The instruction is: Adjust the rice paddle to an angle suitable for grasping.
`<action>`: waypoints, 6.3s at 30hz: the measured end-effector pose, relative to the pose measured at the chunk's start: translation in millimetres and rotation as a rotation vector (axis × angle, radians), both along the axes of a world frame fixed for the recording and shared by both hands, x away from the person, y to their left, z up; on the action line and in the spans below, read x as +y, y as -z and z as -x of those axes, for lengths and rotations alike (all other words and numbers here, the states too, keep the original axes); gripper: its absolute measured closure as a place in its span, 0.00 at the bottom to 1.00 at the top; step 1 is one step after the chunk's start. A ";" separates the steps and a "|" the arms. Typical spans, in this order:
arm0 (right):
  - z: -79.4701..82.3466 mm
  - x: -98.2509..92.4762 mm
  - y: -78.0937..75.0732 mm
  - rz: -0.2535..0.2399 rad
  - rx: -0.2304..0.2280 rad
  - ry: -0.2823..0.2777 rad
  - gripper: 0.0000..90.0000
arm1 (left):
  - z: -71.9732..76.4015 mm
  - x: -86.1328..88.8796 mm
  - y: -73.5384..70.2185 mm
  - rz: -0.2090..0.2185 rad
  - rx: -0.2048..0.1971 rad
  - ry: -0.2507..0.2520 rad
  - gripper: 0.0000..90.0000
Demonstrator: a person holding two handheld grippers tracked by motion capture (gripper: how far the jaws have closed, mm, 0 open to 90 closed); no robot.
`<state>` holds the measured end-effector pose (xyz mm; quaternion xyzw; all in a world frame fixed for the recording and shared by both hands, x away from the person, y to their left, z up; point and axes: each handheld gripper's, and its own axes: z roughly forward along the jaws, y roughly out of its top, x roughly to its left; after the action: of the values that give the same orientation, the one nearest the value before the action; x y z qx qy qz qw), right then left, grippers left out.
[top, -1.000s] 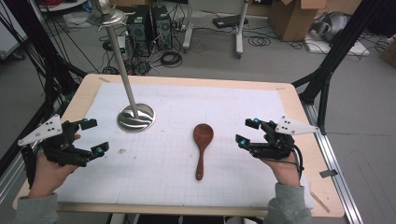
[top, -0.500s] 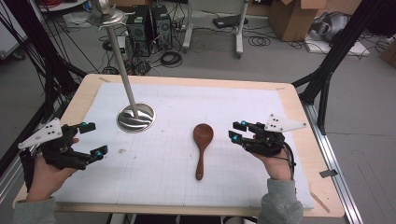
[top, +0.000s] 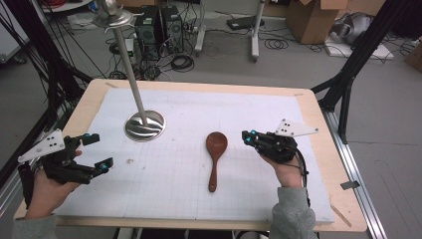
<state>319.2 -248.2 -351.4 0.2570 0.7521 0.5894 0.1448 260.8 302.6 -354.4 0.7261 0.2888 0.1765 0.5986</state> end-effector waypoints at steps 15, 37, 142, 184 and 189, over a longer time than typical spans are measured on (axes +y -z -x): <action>-16.7 18.6 9.8 0.027 0.030 -0.019 0.99 | 4.7 2.6 5.5 -0.019 0.018 -0.014 0.02; -48.8 63.8 30.3 0.155 0.077 -0.021 1.00 | 9.9 5.0 16.9 -0.050 0.056 -0.031 0.02; -114.3 107.7 85.2 0.441 0.344 -0.010 1.00 | 9.7 -2.7 25.2 -0.066 0.063 0.034 0.03; -77.2 61.8 85.7 0.421 0.369 0.086 1.00 | -10.7 -24.8 21.9 -0.062 0.079 0.079 0.03; -75.4 57.1 84.4 0.415 0.402 0.093 1.00 | -12.9 -27.5 22.2 -0.065 0.077 0.084 0.03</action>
<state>394.6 -191.1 -435.8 0.3679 0.8575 0.3529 0.0690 273.7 275.1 -376.6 0.7628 0.2750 0.1322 0.5701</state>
